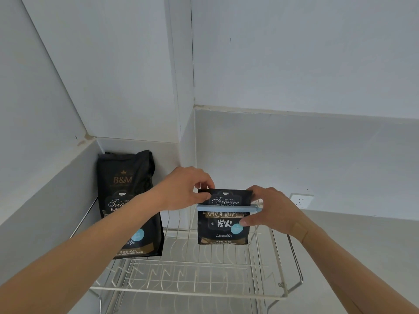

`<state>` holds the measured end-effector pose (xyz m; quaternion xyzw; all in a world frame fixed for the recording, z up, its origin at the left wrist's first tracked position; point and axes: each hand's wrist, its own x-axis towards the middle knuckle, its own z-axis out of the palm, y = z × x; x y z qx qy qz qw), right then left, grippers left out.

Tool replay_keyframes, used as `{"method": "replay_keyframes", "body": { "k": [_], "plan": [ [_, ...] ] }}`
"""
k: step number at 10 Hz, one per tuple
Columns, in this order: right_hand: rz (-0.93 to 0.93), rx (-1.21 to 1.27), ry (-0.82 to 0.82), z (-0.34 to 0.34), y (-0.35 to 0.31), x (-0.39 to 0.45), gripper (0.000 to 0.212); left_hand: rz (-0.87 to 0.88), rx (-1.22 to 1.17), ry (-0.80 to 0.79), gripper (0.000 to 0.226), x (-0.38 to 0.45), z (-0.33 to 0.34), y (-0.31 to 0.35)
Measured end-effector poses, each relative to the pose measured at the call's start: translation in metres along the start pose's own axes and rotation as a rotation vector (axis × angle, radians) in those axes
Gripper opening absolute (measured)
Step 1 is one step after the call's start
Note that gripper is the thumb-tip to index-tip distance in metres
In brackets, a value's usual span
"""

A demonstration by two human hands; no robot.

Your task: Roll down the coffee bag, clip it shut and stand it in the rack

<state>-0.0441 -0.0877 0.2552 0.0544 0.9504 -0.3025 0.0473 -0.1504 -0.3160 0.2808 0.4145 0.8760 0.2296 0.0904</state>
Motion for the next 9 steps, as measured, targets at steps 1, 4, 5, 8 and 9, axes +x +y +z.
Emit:
{"method": "replay_keyframes", "body": {
  "k": [1,4,5,8,9],
  "plan": [
    [0.001,0.132,0.032,-0.002,-0.001,-0.002,0.053,-0.008,-0.034,0.014,0.018,-0.002,0.002,-0.002],
    [-0.032,0.099,0.122,0.0,0.001,-0.01,0.048,-0.041,-0.104,0.076,0.025,-0.016,0.012,-0.007],
    [-0.045,0.09,0.163,0.0,0.003,-0.013,0.048,-0.051,-0.104,0.095,0.026,-0.019,0.013,-0.005],
    [-0.038,0.125,0.248,-0.013,0.023,-0.044,0.05,-0.061,-0.034,0.082,0.03,-0.024,0.017,0.015],
    [-0.028,0.117,0.265,-0.022,0.031,-0.055,0.049,-0.071,-0.03,0.094,0.032,-0.024,0.017,0.021]
  ]
}}
